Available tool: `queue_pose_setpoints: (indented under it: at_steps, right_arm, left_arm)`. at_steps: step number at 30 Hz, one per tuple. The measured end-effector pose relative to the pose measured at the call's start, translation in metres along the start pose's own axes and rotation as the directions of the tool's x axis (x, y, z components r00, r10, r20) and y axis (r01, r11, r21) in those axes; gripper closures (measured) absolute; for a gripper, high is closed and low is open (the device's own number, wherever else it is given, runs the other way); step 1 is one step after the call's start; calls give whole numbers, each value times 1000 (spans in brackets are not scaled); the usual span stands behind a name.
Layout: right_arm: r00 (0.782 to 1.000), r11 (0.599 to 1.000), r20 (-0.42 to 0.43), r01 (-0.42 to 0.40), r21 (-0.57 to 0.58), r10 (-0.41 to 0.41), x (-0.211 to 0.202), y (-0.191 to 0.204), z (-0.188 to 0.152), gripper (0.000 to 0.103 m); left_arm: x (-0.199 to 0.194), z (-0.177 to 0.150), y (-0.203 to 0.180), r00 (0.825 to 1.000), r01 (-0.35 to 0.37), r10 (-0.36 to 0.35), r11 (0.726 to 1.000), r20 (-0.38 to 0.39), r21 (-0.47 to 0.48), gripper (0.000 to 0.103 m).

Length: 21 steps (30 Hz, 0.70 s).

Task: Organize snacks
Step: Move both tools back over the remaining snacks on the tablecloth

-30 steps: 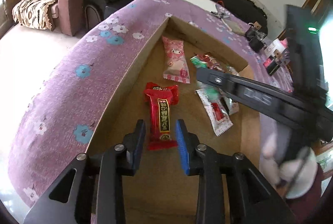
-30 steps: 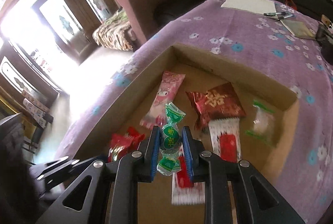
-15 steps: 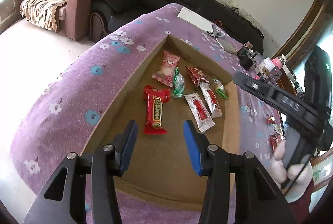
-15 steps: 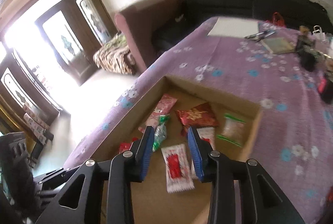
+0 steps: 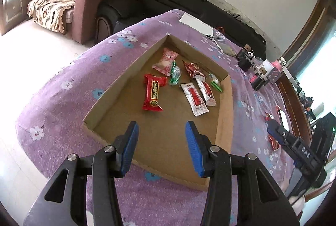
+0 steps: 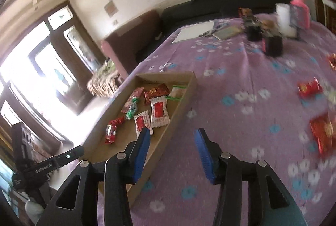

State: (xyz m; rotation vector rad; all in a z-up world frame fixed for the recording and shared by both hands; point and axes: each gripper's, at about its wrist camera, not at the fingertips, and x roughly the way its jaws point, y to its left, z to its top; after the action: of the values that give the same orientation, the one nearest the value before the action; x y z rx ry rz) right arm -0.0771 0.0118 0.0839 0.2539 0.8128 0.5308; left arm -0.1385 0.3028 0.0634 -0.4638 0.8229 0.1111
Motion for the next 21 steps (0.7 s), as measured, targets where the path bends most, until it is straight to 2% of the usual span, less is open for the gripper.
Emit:
queue_pose_setpoints:
  at_steps: [4,9,21]
  right_arm:
    - [1000,1000,31,-1,21,0,-15,-4,-14,55]
    - [1000,1000,26,8,12,-8,-20,-6,-24,55]
    - [998,997,60,25,74,-30,-46,-38,-35,55]
  left_arm:
    - [0,-6,-9,1000,0,0,1000,-3,13,59]
    - [0,-13,-18,1000,3,-3,1000,-12,23,59]
    - [-3,-20,-38,1000,6,-5,998,-13,64,59]
